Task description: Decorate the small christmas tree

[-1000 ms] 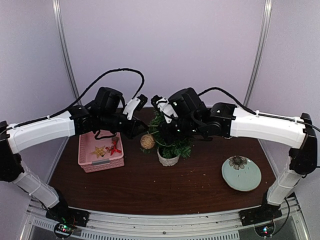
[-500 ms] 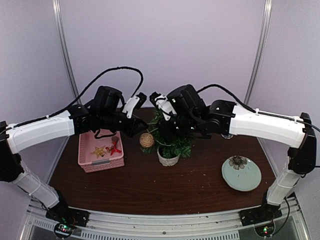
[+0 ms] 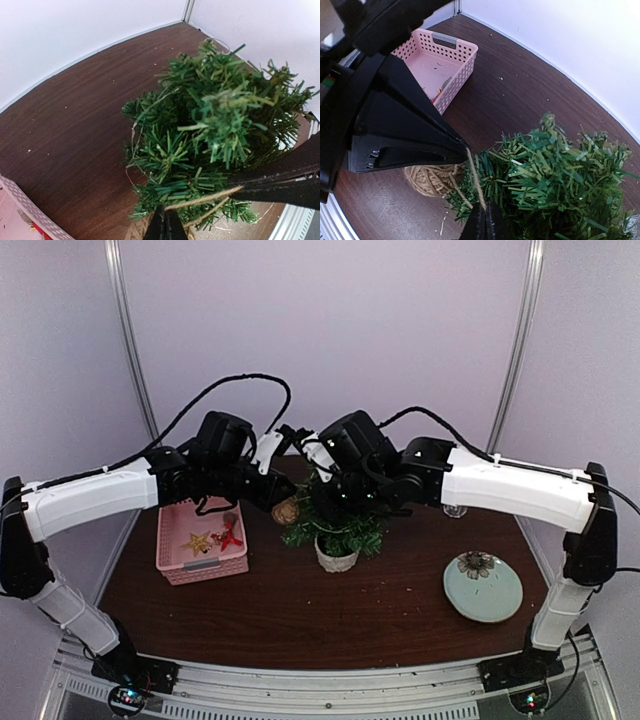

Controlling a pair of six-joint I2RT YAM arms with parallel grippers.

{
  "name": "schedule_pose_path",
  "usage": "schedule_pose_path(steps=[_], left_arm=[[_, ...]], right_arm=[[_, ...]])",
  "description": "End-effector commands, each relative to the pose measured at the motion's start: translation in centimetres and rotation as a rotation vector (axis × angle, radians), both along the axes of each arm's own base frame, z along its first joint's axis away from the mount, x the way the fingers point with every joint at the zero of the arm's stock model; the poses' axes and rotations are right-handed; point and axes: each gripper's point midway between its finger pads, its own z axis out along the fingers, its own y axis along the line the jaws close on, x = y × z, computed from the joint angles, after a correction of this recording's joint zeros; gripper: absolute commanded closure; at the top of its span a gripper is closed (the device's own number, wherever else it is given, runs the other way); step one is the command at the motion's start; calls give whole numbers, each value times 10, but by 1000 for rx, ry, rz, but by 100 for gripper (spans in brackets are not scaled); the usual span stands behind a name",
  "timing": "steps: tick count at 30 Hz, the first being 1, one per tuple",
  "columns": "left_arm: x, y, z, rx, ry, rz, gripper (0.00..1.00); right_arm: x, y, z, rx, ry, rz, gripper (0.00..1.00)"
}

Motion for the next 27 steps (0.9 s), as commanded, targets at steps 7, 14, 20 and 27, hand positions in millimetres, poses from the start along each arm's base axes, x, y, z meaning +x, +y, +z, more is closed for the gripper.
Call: schedule_pose_path(steps=[7, 14, 20, 27], left_arm=[[20, -10, 4, -16, -31, 31, 100], [15, -12, -7, -3, 7, 6, 100], [9, -8, -5, -5, 12, 0, 92], [6, -9, -9, -7, 30, -14, 89]], right_arm=[[7, -5, -1, -36, -5, -71, 100], [6, -6, -5, -47, 0, -69, 88], [5, -6, 1, -31, -8, -62, 80], [5, -6, 3, -19, -14, -60, 79]])
